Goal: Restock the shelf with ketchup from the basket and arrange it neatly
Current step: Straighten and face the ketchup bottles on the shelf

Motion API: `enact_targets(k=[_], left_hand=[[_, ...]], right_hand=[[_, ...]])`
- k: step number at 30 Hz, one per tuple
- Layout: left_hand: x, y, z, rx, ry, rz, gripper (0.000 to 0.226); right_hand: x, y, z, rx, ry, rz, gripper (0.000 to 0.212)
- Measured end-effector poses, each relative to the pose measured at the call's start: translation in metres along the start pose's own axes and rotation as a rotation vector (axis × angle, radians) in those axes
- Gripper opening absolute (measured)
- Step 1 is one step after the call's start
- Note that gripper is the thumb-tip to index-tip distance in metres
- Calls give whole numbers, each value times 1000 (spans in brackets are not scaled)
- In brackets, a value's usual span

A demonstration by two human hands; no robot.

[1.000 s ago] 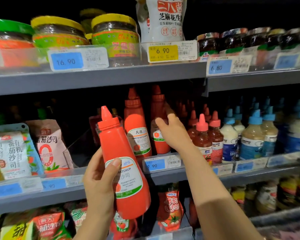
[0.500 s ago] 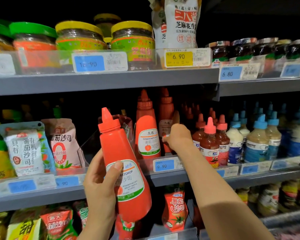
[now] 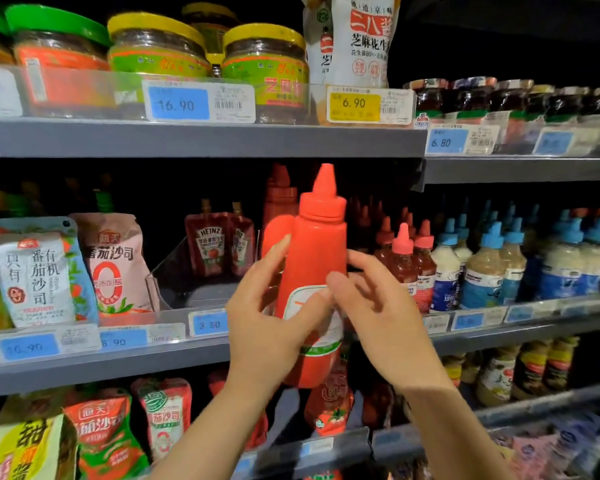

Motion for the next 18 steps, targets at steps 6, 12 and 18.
enact_targets(k=[6,12,18], left_hand=[[45,-2,-20,117,-97,251,89],[5,-15,0,215,-446,105,41],[-44,-31,45,291,-861,-12,48]], right_hand=[[-33,4,19,-98,0,-294,51],[-33,-39,-11,-197,15,-449,63],[-24,-69,-52,-85,272,-279,51]])
Point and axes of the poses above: each hand's wrist, its own y-axis away from the middle knuckle, its own x-axis out of the palm, z = x × y, the point moved 4 cm from there along -y, towards the middle knuckle, and after that the axes turned 9 degrees about -x, right-handed, at the moved point
